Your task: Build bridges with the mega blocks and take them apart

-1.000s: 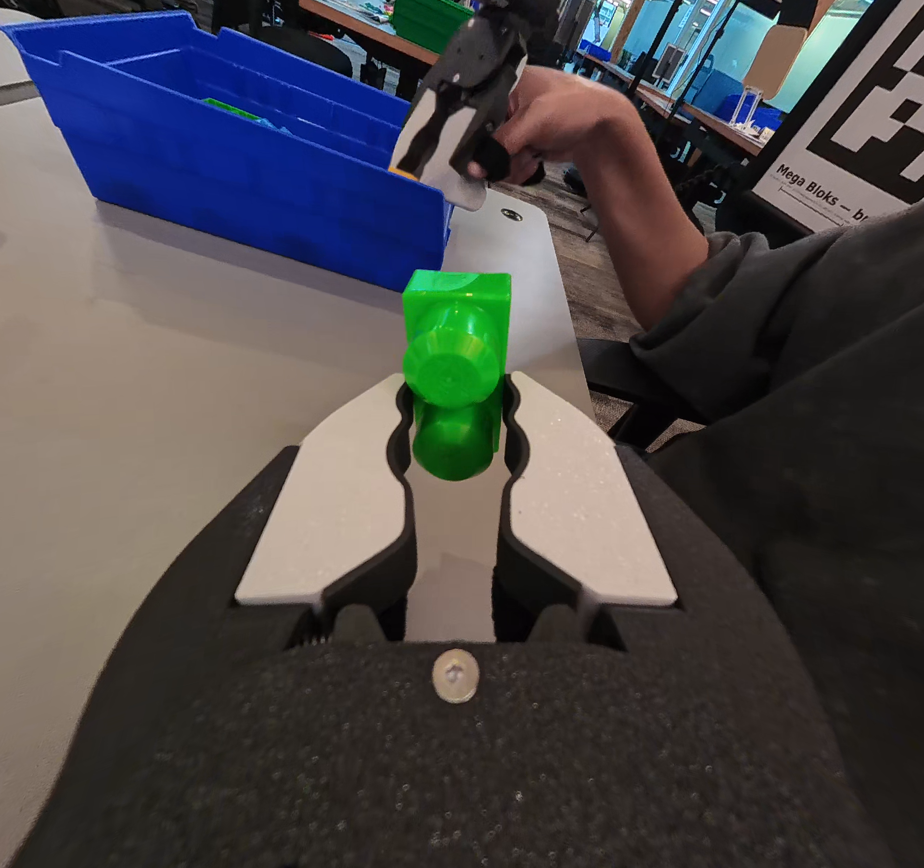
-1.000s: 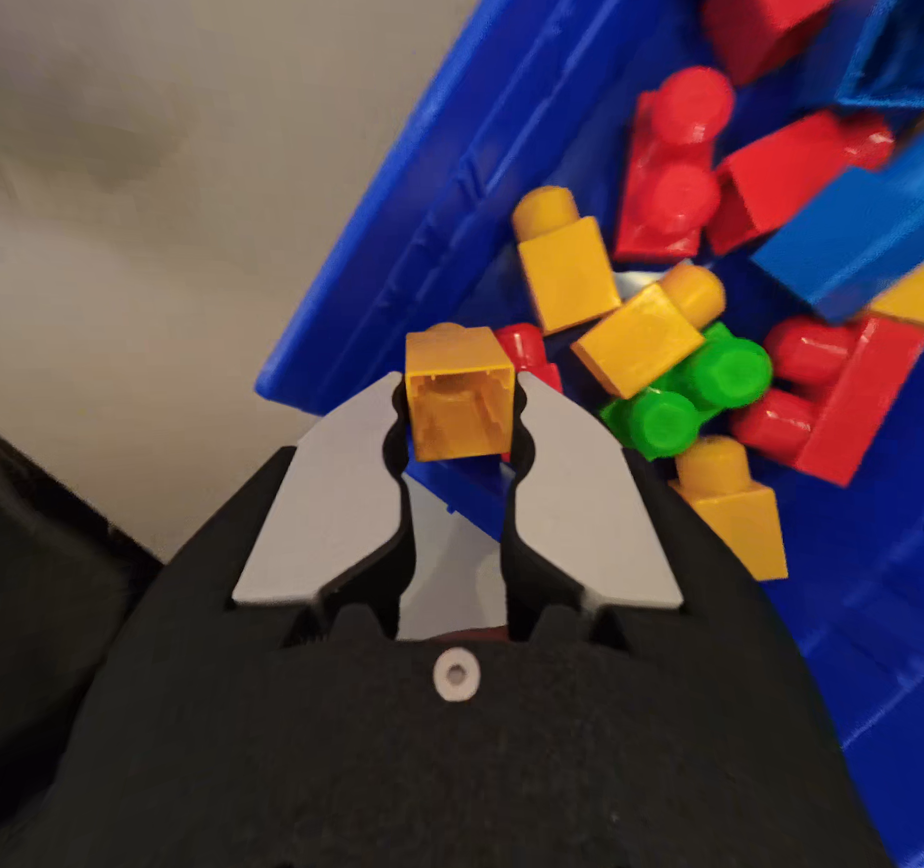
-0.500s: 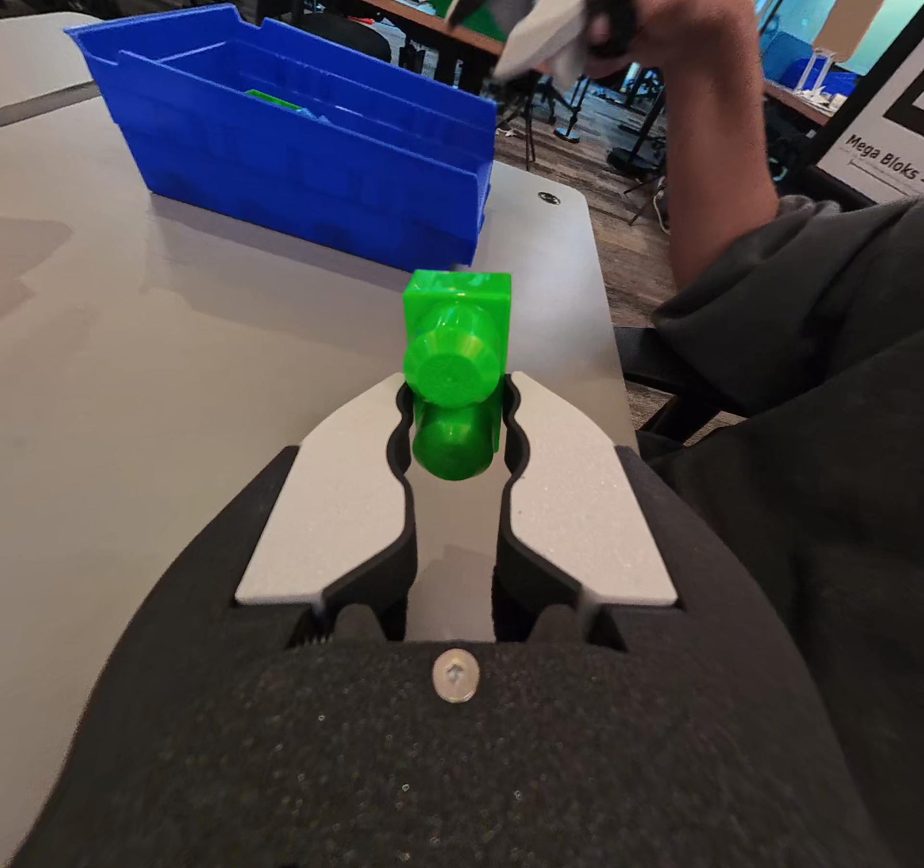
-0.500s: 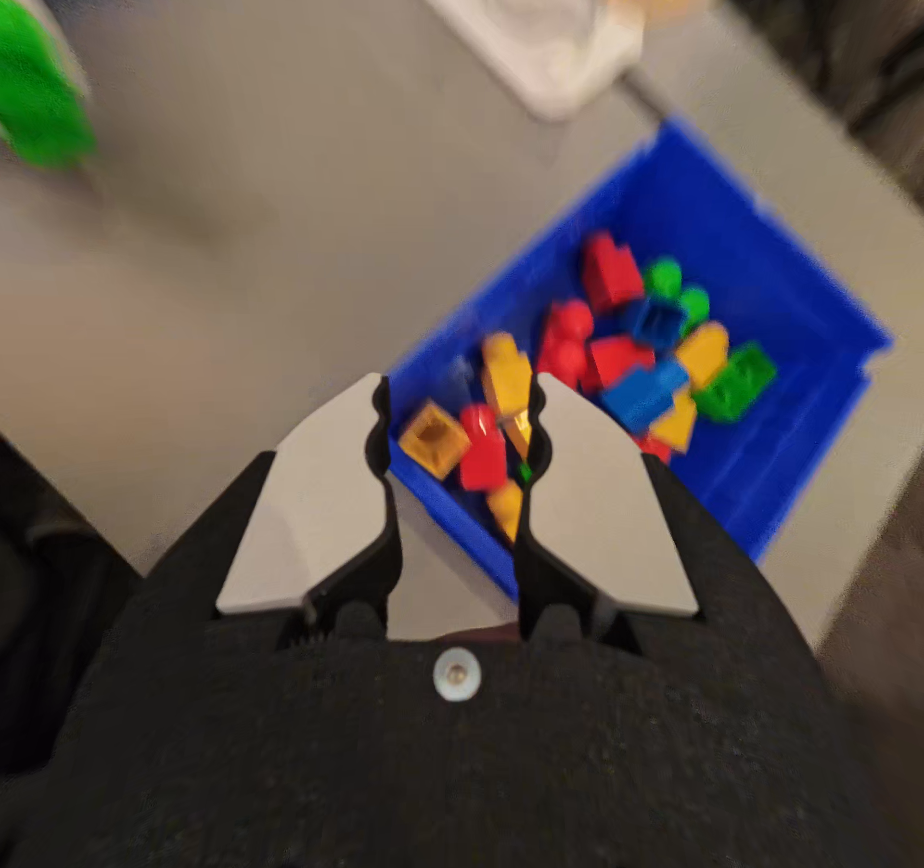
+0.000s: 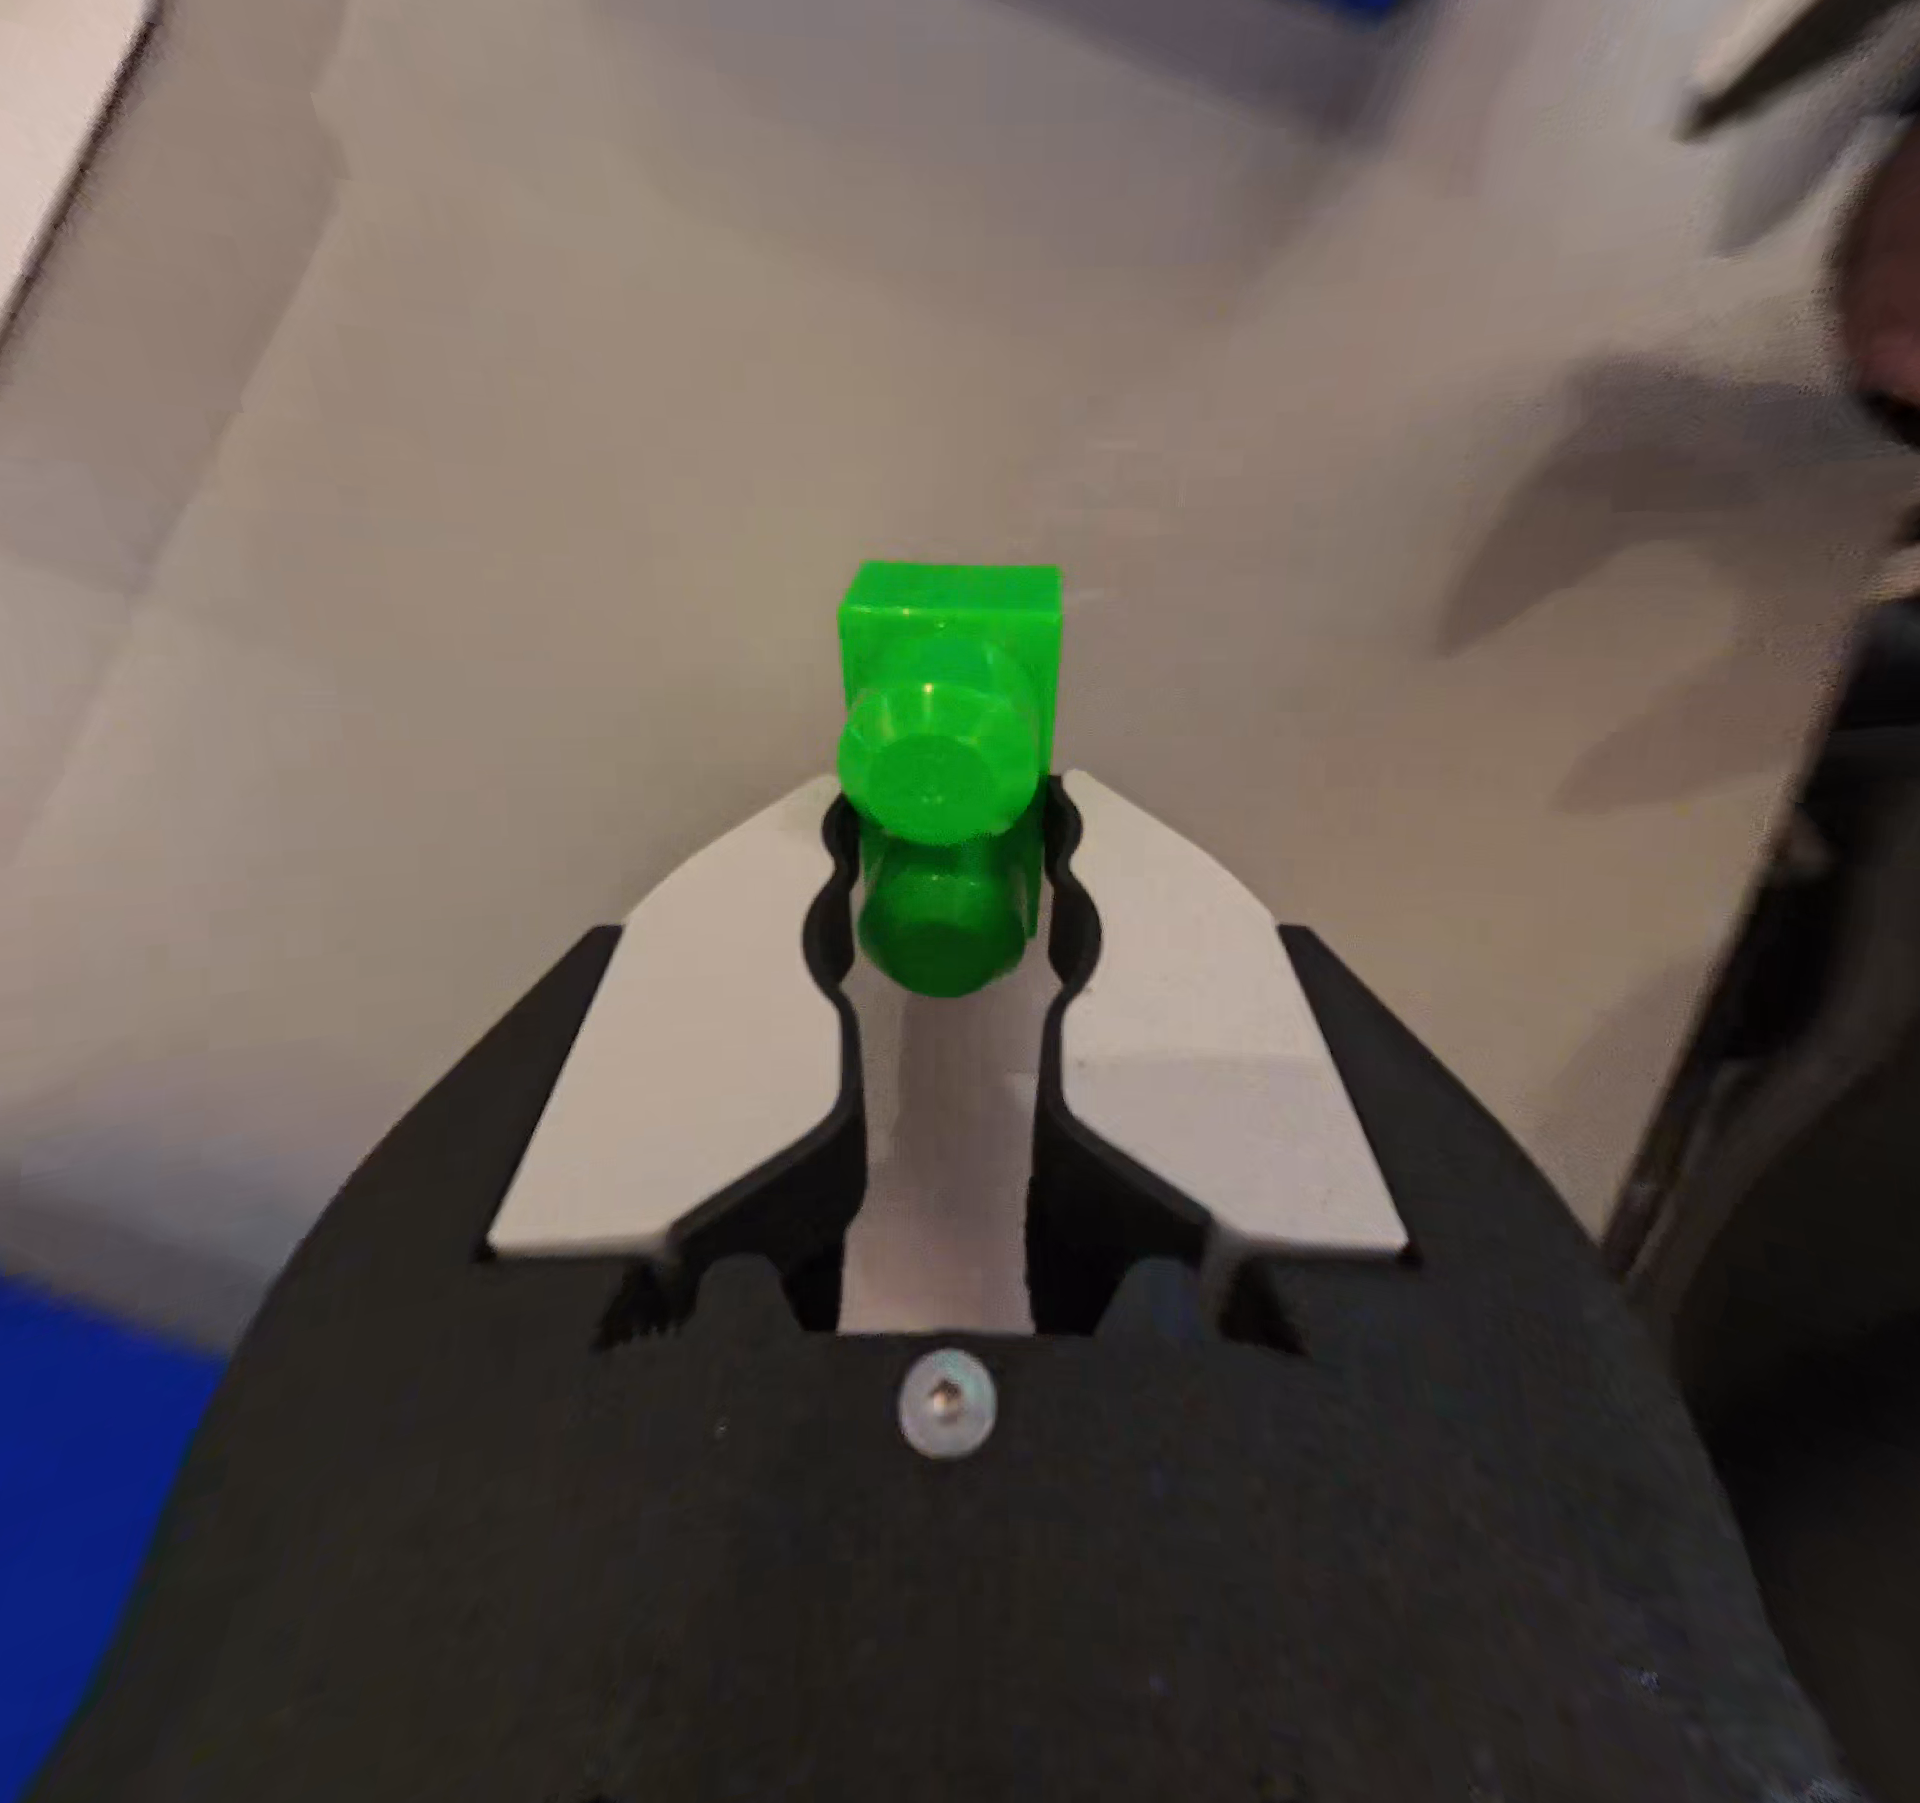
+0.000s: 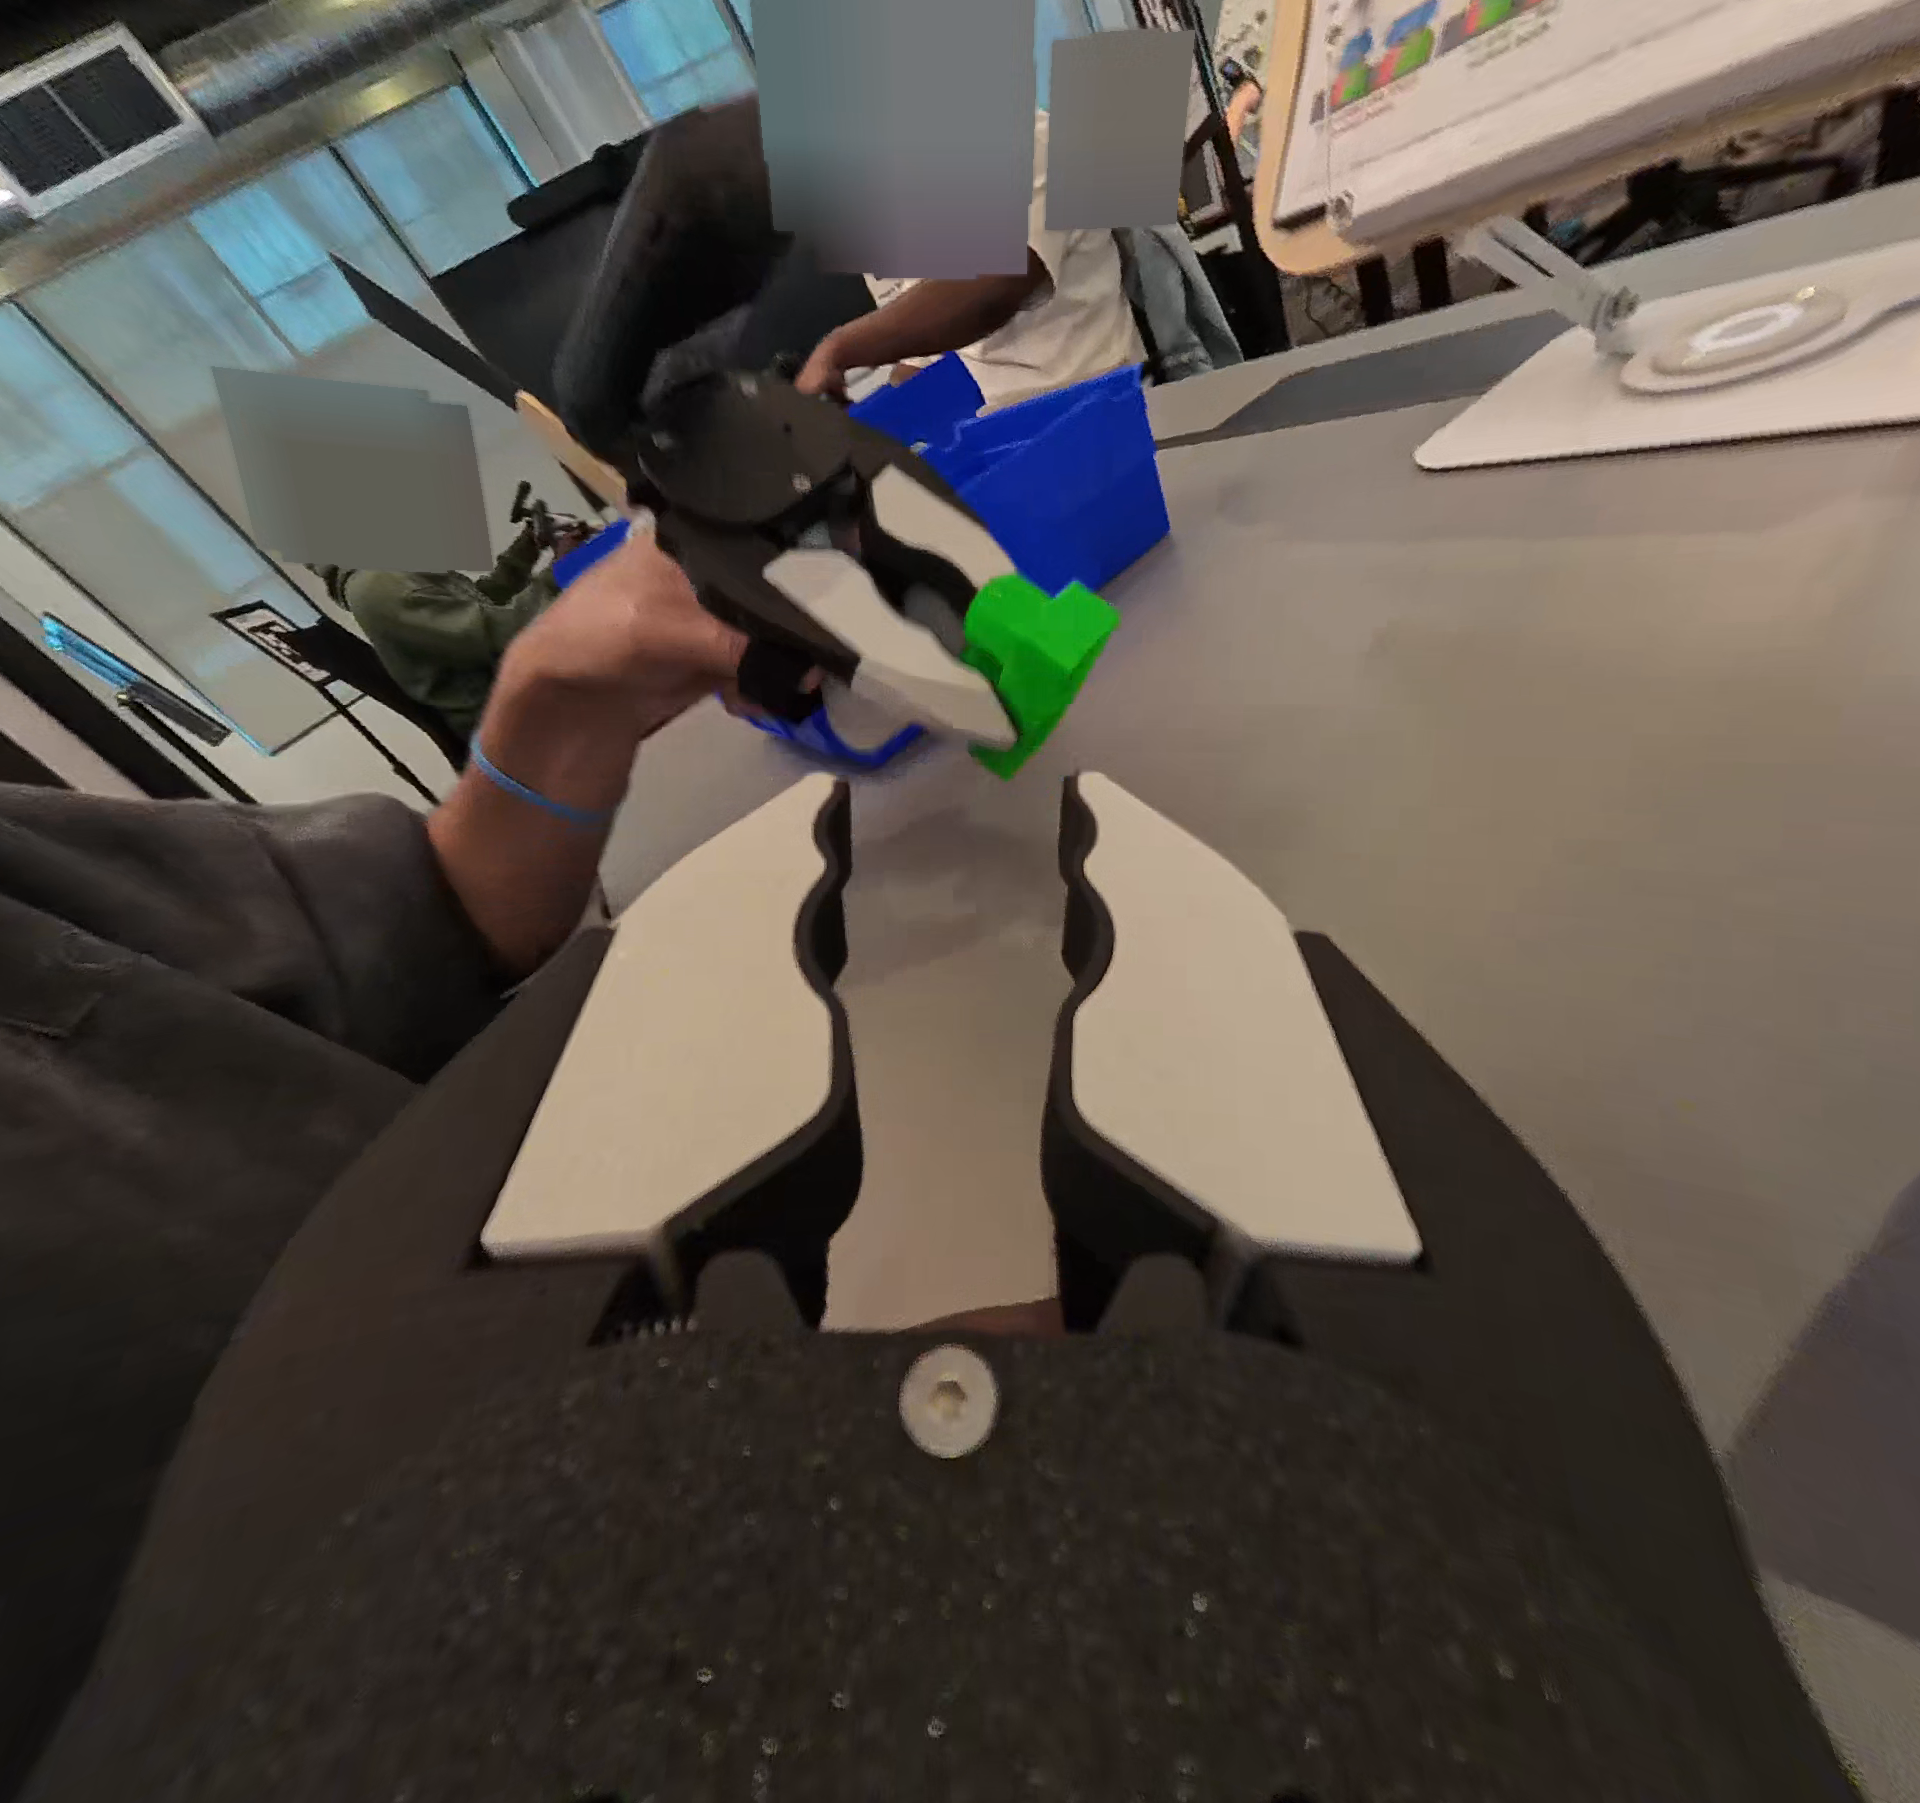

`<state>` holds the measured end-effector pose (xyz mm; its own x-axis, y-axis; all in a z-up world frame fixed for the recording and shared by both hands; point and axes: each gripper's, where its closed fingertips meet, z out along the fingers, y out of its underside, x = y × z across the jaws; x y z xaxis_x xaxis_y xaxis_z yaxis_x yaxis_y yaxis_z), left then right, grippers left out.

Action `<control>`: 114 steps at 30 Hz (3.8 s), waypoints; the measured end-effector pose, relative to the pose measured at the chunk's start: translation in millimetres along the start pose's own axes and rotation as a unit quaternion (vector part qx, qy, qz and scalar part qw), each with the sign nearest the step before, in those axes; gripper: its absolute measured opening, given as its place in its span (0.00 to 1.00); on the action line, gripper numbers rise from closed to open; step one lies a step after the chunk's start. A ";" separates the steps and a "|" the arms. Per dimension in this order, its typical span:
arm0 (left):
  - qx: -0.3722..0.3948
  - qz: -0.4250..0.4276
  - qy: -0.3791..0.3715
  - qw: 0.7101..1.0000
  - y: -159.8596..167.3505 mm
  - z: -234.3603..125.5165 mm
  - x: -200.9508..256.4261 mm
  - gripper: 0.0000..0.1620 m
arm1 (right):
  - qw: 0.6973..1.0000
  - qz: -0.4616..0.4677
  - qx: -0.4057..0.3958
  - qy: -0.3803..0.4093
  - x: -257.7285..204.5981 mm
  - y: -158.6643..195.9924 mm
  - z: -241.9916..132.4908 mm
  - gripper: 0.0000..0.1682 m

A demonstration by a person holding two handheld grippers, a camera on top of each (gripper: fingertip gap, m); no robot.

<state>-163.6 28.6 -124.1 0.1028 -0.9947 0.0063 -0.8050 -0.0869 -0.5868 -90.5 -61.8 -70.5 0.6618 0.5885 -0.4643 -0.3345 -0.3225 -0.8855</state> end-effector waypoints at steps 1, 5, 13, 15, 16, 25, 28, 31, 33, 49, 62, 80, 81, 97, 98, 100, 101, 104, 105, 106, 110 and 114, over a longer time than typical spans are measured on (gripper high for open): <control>-0.029 -0.006 -0.024 0.999 -0.6 1.2 -9.4 0.21 | 1.000 0.001 -0.009 0.007 3.5 4.9 -0.9 0.23; -0.150 -0.005 0.000 0.989 1.3 13.9 -10.1 0.21 | 0.999 -0.016 -0.031 0.029 10.2 13.6 -3.1 0.22; -0.269 0.015 0.034 0.962 19.4 46.6 3.2 0.21 | 0.990 -0.095 -0.078 0.064 8.2 25.0 -4.9 0.22; -0.282 0.019 0.017 0.959 21.5 51.0 -0.9 0.21 | 0.987 -0.113 -0.086 0.072 8.9 26.5 -5.1 0.22; -0.284 0.019 0.013 0.959 21.5 53.0 -1.5 0.21 | 0.986 -0.121 -0.091 0.074 8.4 27.3 -5.1 0.22; -0.297 0.022 0.011 0.955 26.3 61.5 -1.3 0.21 | 0.969 -0.179 -0.122 0.118 19.2 33.7 -5.3 0.21; -0.286 0.019 0.011 0.958 27.0 63.6 -1.2 0.23 | 0.966 -0.159 -0.134 0.151 33.3 38.1 -7.1 0.22; -0.251 0.007 -0.003 0.968 27.2 59.6 -4.2 0.32 | 0.970 -0.112 -0.143 0.159 40.7 44.0 -8.0 0.24; -0.209 -0.008 -0.021 0.978 29.7 45.8 -7.4 0.39 | 0.969 -0.094 -0.152 0.168 44.3 49.9 -7.1 0.26; 0.198 -0.186 0.030 0.962 74.3 -55.3 65.7 0.35 | 0.916 -0.070 -0.219 0.328 72.4 70.9 104.9 0.51; 0.192 -0.157 0.034 0.968 79.6 -55.8 67.5 0.34 | 0.910 -0.164 -0.217 0.315 60.4 26.4 100.9 0.43; 0.171 -0.152 -0.022 0.973 83.9 -46.1 53.6 0.33 | 0.819 -0.112 -0.256 0.501 279.1 -167.3 -87.8 0.43; 0.161 -0.151 -0.036 0.975 86.5 -44.6 50.7 0.33 | 0.806 -0.103 -0.291 0.506 296.7 -160.8 -85.6 0.43; 0.090 -0.155 -0.101 0.979 118.3 -37.4 32.5 0.34 | 0.763 -0.014 -0.340 0.549 368.7 -121.9 -66.0 0.49; 0.090 -0.153 -0.101 0.979 117.7 -37.6 32.4 0.34 | 0.761 -0.032 -0.326 0.559 362.0 -131.0 -70.3 0.49; 0.089 -0.151 -0.101 0.979 117.3 -37.5 32.2 0.34 | 0.776 -0.078 -0.278 0.560 332.3 -153.7 -69.3 0.49; 0.088 -0.150 -0.101 0.979 117.5 -37.1 31.9 0.34 | 0.789 -0.106 -0.252 0.551 309.5 -163.8 -64.8 0.48; 0.086 -0.152 -0.100 0.980 118.2 -35.1 31.2 0.34 | 0.840 -0.181 -0.181 0.478 218.3 -170.9 -38.5 0.46; 0.086 -0.153 -0.098 0.979 118.4 -34.4 31.4 0.34 | 0.869 -0.189 -0.157 0.429 182.7 -160.2 -23.5 0.45; 0.086 -0.155 -0.098 0.979 118.6 -33.8 31.5 0.34 | 0.903 -0.187 -0.147 0.359 144.0 -139.6 -5.3 0.44; 0.104 -0.166 -0.094 0.976 113.7 -34.8 32.8 0.38 | 0.977 -0.114 -0.127 0.131 23.0 -31.6 38.6 0.40; 0.132 -0.166 -0.092 0.973 101.6 -47.1 37.1 0.36 | 0.971 -0.134 -0.167 0.104 -7.1 50.5 45.5 0.40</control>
<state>-269.1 -19.8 -145.4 0.4533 -0.8857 0.1003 -0.5349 -0.3603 -0.7642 -142.6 -48.5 -112.7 0.8281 0.5333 -0.1730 0.0828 -0.4215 -0.9030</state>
